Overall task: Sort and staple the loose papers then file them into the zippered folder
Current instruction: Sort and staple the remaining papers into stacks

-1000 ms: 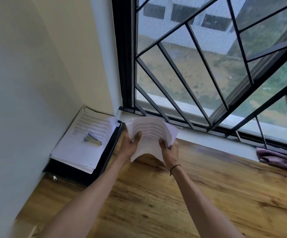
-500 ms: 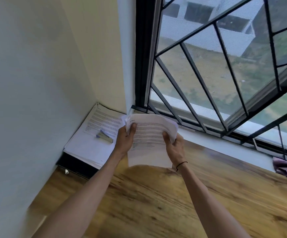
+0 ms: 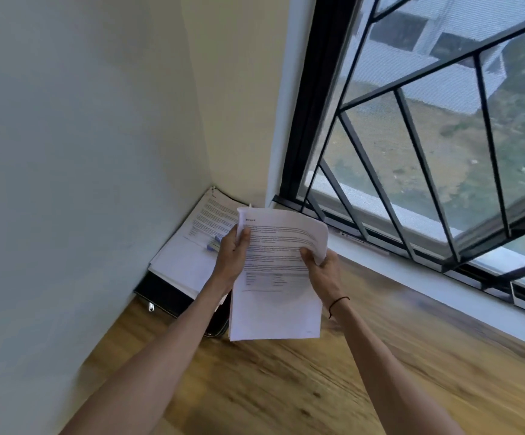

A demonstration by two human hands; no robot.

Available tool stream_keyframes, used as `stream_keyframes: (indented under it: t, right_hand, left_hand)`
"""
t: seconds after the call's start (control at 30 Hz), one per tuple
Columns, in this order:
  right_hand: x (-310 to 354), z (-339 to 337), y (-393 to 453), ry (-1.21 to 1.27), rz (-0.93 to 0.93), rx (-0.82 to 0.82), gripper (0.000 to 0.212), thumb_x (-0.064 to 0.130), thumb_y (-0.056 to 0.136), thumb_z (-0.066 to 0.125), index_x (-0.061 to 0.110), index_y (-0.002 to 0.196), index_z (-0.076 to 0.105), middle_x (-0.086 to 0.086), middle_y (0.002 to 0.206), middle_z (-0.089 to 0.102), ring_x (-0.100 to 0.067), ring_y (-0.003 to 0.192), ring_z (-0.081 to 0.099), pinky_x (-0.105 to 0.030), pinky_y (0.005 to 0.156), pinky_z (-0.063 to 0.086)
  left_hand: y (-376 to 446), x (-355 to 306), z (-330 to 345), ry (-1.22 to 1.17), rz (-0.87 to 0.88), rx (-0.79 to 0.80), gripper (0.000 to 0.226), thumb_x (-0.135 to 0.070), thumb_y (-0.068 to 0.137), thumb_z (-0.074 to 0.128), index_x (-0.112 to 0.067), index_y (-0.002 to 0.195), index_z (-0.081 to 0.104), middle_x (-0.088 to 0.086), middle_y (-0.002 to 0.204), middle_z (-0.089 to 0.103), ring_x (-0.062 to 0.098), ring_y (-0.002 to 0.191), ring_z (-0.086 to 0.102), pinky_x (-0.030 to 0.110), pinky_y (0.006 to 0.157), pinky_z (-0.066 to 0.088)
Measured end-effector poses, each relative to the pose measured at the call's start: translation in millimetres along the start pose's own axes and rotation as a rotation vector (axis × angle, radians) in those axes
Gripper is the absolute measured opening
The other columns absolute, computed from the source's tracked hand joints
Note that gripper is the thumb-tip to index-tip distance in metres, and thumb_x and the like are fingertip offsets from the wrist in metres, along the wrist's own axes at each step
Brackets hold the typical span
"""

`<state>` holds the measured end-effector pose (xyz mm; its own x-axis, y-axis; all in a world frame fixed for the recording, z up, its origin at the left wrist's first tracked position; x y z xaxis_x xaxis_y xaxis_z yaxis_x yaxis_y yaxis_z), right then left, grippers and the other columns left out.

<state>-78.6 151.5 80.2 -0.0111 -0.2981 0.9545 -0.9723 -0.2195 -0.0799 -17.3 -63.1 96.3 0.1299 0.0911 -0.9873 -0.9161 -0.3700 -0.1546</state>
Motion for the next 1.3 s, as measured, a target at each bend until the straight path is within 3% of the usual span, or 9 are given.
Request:
stream_keyframes:
  t: [0.23, 0.37, 0.47, 0.53, 0.67, 0.87, 0.97, 1.1, 1.3]
  right_hand:
    - [-17, 40, 4, -0.131, 0.057, 0.051, 0.022, 0.029, 0.1, 0.067, 0.011, 0.088, 0.069, -0.01, 0.084, 0.072, -0.032, 0.079, 0.069, -0.059, 0.068, 0.057]
    - [-31, 65, 11, -0.276, -0.009, 0.154, 0.036, 0.059, 0.094, 0.058, 0.031, 0.072, 0.062, 0.001, 0.069, 0.068, -0.027, 0.062, 0.066, -0.055, 0.057, 0.054]
    - [-32, 84, 13, -0.347, -0.025, 0.225, 0.046, 0.063, 0.094, 0.05, 0.023, 0.075, 0.062, -0.002, 0.069, 0.066, -0.028, 0.06, 0.062, -0.054, 0.056, 0.052]
    - [-19, 97, 9, -0.403, -0.024, 0.286, 0.036, 0.049, 0.1, 0.054, 0.022, 0.079, 0.063, 0.0, 0.071, 0.067, -0.022, 0.062, 0.062, -0.049, 0.058, 0.054]
    - [-6, 117, 5, -0.431, -0.049, 0.355, 0.028, 0.024, 0.103, 0.06, 0.025, 0.075, 0.056, 0.012, 0.066, 0.058, -0.003, 0.055, 0.053, -0.017, 0.053, 0.037]
    - [-14, 137, 3, -0.358, 0.002, 0.496, 0.024, 0.026, 0.1, 0.063, 0.012, 0.082, 0.057, 0.006, 0.068, 0.056, -0.008, 0.057, 0.048, -0.024, 0.055, 0.037]
    - [-4, 139, 4, -0.202, 0.029, 0.626, 0.009, 0.022, 0.083, 0.064, 0.014, 0.085, 0.061, -0.001, 0.075, 0.063, -0.011, 0.065, 0.055, -0.025, 0.058, 0.043]
    - [-9, 142, 26, 0.077, 0.155, 0.485, 0.035, 0.016, 0.075, 0.056, 0.008, 0.106, 0.068, -0.011, 0.096, 0.073, -0.021, 0.086, 0.067, -0.035, 0.072, 0.056]
    - [-10, 180, 60, -0.407, -0.054, 0.266, 0.031, 0.031, 0.096, 0.068, 0.018, 0.123, 0.06, 0.002, 0.112, 0.063, -0.014, 0.103, 0.059, -0.031, 0.087, 0.051]
  left_hand:
    - [-7, 28, -37, 0.095, 0.007, -0.131, 0.035, -0.039, 0.098, 0.067, -0.027, 0.131, 0.059, -0.012, 0.125, 0.069, 0.01, 0.12, 0.063, 0.025, 0.097, 0.054]
    - [-5, 21, -64, 0.47, 0.266, -0.368, 0.06, -0.04, 0.096, 0.07, -0.017, 0.146, 0.046, -0.007, 0.144, 0.051, 0.003, 0.131, 0.045, 0.004, 0.099, 0.037]
    - [7, 14, -59, 0.862, 0.544, 0.005, 0.04, -0.043, 0.106, 0.051, -0.026, 0.143, 0.053, -0.007, 0.142, 0.056, 0.01, 0.141, 0.043, 0.035, 0.114, 0.034]
    - [10, 18, -55, 0.88, 0.522, 0.151, 0.032, -0.039, 0.11, 0.042, -0.03, 0.137, 0.056, -0.01, 0.132, 0.06, 0.012, 0.131, 0.051, 0.044, 0.11, 0.036]
    - [18, 20, -57, 0.812, 0.48, 0.125, 0.022, -0.038, 0.111, 0.039, -0.026, 0.113, 0.058, -0.009, 0.107, 0.061, 0.012, 0.099, 0.056, 0.041, 0.091, 0.046]
    - [22, 23, -73, 0.736, 0.402, 0.187, 0.026, -0.033, 0.11, 0.042, -0.023, 0.087, 0.05, -0.005, 0.082, 0.058, 0.009, 0.077, 0.053, 0.02, 0.068, 0.041]
    - [24, 28, -88, 0.748, 0.331, 0.145, 0.028, -0.032, 0.11, 0.044, -0.02, 0.086, 0.05, -0.005, 0.079, 0.056, 0.007, 0.077, 0.054, 0.019, 0.065, 0.042]
    - [26, 36, -109, 0.747, 0.271, 0.098, 0.028, -0.036, 0.11, 0.043, -0.018, 0.091, 0.054, -0.005, 0.076, 0.056, 0.005, 0.074, 0.055, 0.024, 0.064, 0.042]
    - [24, 39, -123, 0.752, 0.24, 0.076, 0.026, -0.038, 0.111, 0.042, -0.041, 0.085, 0.04, -0.006, 0.072, 0.052, 0.005, 0.064, 0.05, 0.024, 0.057, 0.039]
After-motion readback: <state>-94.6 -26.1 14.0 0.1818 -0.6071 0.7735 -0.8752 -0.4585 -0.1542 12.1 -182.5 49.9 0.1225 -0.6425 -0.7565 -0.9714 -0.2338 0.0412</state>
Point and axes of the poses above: each hand's wrist, its own y-axis towards the middle knuckle, its own z-axis out of the palm, x = y × z, the point moved 2 cm from there along y, towards the middle knuckle
